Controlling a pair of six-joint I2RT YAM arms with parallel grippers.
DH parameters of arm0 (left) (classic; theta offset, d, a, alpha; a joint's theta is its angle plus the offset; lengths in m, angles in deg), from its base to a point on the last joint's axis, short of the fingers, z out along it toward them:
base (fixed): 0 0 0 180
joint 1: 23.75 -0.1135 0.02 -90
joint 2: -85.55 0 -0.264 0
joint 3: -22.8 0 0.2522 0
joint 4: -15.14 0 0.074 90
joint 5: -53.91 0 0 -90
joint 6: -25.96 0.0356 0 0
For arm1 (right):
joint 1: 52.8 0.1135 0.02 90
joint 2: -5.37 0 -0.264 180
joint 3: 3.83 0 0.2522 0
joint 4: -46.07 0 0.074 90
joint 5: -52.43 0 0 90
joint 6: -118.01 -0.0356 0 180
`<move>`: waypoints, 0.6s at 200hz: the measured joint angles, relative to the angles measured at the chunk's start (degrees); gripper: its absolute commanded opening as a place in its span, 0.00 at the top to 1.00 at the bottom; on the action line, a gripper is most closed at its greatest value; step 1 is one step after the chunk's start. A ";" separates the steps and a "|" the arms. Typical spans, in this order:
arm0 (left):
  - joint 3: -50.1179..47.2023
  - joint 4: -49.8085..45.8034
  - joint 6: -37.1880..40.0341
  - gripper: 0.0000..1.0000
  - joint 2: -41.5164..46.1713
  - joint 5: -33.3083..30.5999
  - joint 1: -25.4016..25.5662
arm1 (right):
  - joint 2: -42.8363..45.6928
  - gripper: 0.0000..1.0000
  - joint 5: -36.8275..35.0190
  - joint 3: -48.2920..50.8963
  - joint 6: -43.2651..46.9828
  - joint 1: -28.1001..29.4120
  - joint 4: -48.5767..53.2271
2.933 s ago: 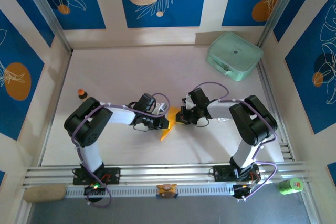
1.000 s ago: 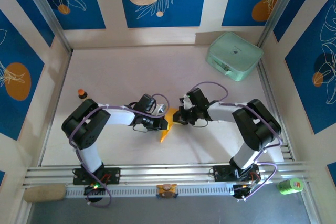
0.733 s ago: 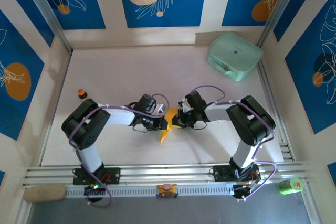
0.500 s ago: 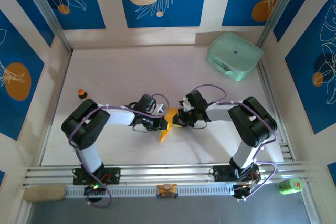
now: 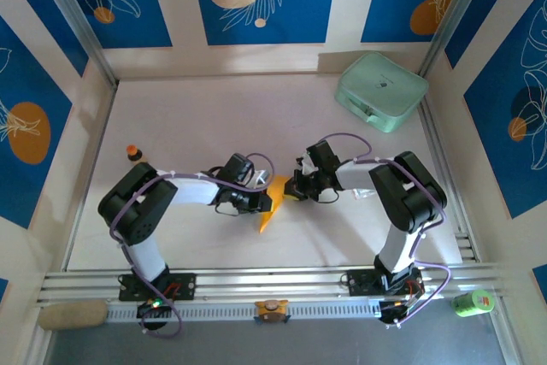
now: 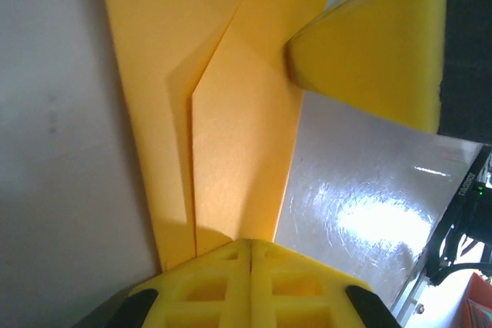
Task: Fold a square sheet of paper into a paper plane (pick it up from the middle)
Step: Fold the wing for the fifth time at the center of the table.
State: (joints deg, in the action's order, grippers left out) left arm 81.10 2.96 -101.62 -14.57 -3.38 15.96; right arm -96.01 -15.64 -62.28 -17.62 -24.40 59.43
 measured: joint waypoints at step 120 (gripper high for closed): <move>9.09 -6.56 1.73 0.98 -4.83 -2.51 3.72 | -0.07 1.00 0.04 0.00 0.00 -0.09 -0.07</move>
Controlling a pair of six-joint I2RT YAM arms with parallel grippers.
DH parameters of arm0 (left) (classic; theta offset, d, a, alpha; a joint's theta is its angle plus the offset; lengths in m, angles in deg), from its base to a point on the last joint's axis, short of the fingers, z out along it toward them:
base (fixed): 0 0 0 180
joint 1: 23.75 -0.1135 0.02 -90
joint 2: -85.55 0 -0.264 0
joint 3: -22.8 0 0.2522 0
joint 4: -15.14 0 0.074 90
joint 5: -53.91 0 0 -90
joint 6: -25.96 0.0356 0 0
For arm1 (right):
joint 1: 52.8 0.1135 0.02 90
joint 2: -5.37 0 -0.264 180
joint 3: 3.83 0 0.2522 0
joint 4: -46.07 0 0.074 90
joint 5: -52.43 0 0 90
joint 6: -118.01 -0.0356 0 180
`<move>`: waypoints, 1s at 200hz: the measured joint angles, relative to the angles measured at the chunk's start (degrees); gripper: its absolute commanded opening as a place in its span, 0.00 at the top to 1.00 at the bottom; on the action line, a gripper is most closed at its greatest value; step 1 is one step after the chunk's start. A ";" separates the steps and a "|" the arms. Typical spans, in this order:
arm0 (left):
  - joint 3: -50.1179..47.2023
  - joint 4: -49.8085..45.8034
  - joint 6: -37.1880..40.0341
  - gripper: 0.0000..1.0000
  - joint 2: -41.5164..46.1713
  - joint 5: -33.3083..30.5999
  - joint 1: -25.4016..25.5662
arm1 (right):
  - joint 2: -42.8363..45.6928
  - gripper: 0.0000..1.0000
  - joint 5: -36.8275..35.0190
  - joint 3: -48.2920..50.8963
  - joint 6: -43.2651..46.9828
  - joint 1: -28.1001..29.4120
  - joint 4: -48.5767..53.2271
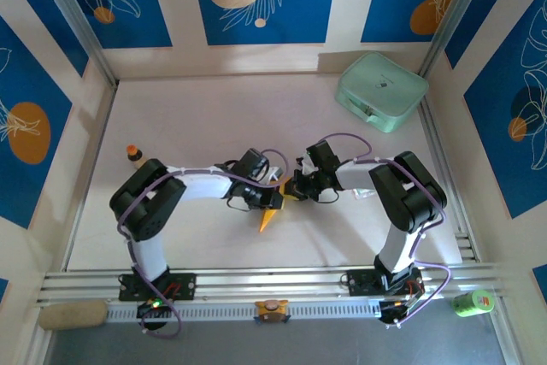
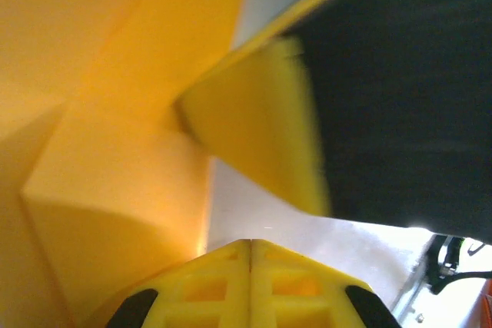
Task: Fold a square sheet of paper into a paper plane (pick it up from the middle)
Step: Fold the wing for the fifth time at the center of the table.
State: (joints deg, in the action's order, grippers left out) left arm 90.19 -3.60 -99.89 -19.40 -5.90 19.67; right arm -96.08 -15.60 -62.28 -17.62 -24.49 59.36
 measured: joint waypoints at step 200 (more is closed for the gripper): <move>-10.36 -3.15 -1.07 0.81 17.16 -5.38 -3.13 | 5.05 0.89 0.39 0.50 1.70 -1.18 0.26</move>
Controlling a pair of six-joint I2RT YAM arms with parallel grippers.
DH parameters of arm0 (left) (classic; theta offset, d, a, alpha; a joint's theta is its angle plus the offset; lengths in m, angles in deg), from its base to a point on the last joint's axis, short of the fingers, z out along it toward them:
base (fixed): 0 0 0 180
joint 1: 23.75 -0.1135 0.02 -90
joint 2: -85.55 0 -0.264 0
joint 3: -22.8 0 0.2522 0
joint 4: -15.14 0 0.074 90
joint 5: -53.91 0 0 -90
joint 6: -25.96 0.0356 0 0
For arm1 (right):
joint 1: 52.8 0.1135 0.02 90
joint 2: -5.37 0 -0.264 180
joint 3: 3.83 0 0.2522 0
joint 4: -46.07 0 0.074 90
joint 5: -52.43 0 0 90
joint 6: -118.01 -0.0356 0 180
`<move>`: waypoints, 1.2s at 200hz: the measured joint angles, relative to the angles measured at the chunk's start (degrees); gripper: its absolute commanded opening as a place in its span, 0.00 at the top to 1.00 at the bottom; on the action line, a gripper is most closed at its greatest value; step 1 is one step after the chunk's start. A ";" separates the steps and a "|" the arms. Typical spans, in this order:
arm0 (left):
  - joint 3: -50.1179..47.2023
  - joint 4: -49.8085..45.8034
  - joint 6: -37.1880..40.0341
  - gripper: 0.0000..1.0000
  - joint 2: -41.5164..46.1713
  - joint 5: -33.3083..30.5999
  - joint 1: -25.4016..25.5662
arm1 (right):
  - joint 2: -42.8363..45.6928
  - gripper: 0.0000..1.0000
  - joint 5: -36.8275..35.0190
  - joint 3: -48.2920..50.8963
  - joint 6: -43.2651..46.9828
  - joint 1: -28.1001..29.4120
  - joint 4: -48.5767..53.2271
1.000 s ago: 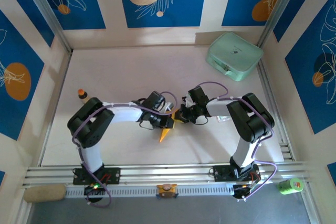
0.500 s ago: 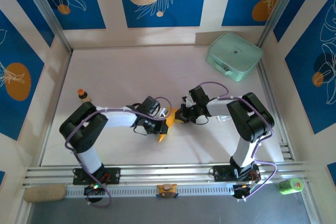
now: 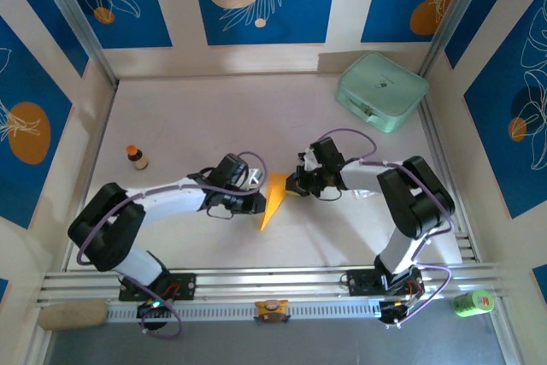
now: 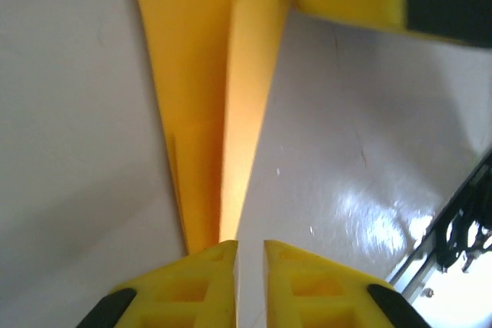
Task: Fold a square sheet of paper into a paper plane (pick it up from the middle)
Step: Fold the wing for the fifth time at the center of the table, then turn over a paper plane at the center of the table.
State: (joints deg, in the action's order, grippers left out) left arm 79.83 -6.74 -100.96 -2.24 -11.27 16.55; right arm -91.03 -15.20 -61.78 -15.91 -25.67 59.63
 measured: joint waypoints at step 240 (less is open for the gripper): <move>5.03 2.97 -0.04 0.74 -12.81 8.07 -3.48 | 2.36 0.86 3.39 6.67 -2.16 2.56 -1.64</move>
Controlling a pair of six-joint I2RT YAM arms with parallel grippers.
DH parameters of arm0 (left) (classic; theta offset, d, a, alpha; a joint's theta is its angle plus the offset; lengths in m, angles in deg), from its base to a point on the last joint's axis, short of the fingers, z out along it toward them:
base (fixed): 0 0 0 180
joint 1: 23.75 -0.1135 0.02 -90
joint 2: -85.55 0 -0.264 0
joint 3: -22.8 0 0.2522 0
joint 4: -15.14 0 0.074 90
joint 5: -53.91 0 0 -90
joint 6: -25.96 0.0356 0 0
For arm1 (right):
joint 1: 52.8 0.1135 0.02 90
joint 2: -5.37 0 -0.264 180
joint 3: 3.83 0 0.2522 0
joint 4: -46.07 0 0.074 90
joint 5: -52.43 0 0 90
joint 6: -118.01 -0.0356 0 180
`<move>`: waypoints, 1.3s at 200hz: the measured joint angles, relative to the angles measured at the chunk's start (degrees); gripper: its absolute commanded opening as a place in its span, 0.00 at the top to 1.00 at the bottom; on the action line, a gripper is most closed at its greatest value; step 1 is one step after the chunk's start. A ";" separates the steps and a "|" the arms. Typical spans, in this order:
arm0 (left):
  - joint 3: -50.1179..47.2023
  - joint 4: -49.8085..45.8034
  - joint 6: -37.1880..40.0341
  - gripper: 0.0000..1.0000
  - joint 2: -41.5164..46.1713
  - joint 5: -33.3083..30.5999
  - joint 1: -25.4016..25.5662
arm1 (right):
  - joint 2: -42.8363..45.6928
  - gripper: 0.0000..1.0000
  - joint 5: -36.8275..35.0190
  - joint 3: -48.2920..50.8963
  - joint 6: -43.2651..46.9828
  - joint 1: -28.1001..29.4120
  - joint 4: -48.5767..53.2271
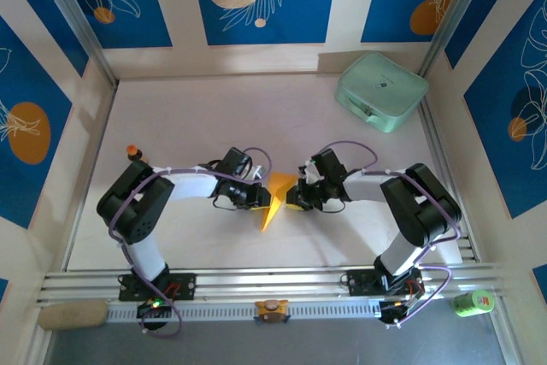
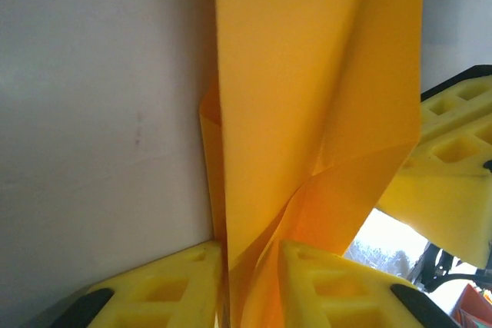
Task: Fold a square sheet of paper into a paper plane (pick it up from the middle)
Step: Turn over a paper plane at the center of the table.
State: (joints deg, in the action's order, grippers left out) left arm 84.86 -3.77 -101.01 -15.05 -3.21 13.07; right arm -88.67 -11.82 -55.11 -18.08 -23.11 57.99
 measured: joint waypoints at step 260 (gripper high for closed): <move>17.29 -25.86 1.53 1.00 1.88 -33.35 8.00 | 11.43 0.89 -7.85 0.04 -0.66 -3.15 5.86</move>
State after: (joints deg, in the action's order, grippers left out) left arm 102.14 -29.63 -99.48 -13.17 -36.56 21.07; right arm -77.24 -19.66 -55.07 -18.73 -26.26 63.85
